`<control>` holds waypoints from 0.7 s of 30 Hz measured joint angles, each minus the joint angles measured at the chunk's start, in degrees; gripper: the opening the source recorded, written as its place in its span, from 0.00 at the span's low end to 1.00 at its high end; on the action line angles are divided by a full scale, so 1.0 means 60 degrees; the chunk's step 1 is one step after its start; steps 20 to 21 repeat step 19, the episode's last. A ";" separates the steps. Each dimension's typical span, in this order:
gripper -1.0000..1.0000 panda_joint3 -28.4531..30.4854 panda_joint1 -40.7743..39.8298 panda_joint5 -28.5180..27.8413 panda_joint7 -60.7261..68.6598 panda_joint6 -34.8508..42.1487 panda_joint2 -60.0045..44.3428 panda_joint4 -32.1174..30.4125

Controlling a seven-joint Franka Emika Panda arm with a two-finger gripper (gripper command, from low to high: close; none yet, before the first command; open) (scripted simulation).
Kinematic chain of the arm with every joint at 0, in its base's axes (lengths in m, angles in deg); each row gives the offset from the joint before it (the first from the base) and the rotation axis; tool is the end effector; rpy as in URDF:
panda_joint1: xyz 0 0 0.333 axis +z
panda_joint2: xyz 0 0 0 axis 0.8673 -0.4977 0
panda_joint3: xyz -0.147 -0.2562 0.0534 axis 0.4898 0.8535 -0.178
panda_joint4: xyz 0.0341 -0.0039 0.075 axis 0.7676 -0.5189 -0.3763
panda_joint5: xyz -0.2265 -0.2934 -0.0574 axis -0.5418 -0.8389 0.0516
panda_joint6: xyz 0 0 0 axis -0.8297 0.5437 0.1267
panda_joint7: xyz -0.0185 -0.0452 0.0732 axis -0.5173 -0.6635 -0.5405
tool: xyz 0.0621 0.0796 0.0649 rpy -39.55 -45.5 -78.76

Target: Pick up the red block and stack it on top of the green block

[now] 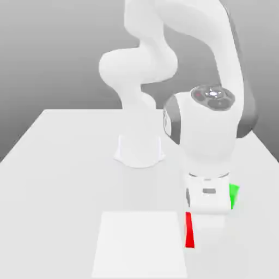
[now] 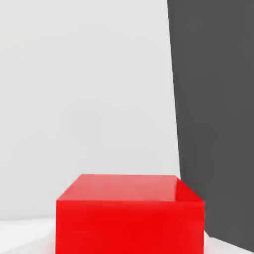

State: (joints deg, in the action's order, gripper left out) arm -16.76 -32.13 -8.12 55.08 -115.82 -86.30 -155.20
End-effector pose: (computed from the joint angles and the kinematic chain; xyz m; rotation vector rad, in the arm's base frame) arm 0.4038 0.1618 0.2067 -2.8281 -1.2605 0.0481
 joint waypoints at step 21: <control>1.00 -0.1579 0.2336 -0.1231 -0.0804 -0.2532 0.0637 -0.2852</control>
